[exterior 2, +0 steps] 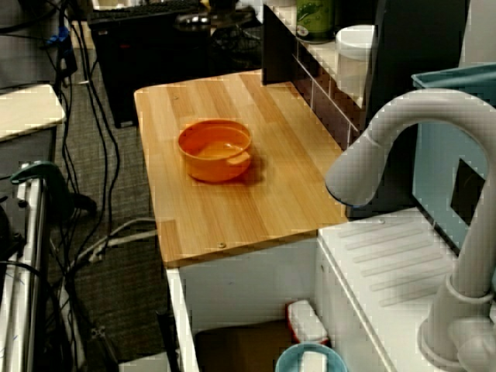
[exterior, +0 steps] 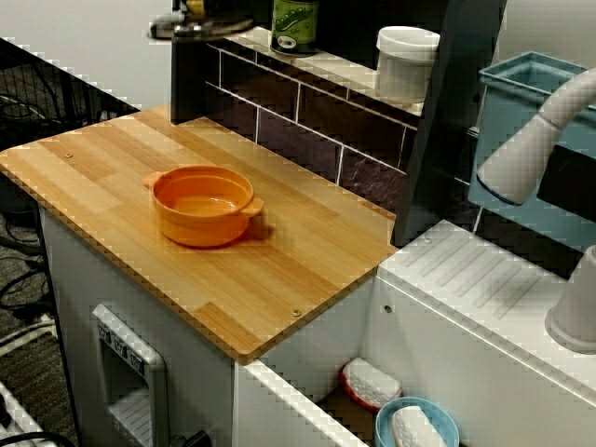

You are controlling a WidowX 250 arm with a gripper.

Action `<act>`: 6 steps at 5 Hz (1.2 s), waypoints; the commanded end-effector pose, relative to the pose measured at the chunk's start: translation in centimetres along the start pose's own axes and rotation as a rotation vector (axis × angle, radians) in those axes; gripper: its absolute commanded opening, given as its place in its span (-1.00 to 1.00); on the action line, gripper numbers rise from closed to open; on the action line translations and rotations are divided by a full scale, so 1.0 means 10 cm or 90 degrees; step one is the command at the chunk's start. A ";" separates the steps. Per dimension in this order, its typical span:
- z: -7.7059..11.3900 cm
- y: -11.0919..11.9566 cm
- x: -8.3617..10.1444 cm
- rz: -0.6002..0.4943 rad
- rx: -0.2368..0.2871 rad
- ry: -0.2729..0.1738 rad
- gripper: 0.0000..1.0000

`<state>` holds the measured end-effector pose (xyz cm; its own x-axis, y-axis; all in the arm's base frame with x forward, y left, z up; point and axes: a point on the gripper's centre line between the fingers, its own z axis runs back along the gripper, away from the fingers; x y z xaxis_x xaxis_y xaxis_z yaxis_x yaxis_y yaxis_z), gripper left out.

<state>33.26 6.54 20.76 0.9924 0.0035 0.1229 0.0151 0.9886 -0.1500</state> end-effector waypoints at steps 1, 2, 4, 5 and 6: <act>-0.10 0.22 0.05 0.011 0.079 -0.065 -1.00; -0.22 0.47 0.09 0.033 0.100 -0.085 -1.00; -0.37 0.93 -0.06 0.051 0.114 -0.105 -1.00; -0.50 1.14 -0.13 0.059 0.138 -0.095 -1.00; -0.65 1.35 -0.20 0.073 0.160 -0.091 -1.00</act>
<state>32.13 18.38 10.36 0.9671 0.1332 0.2169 -0.1488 0.9872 0.0570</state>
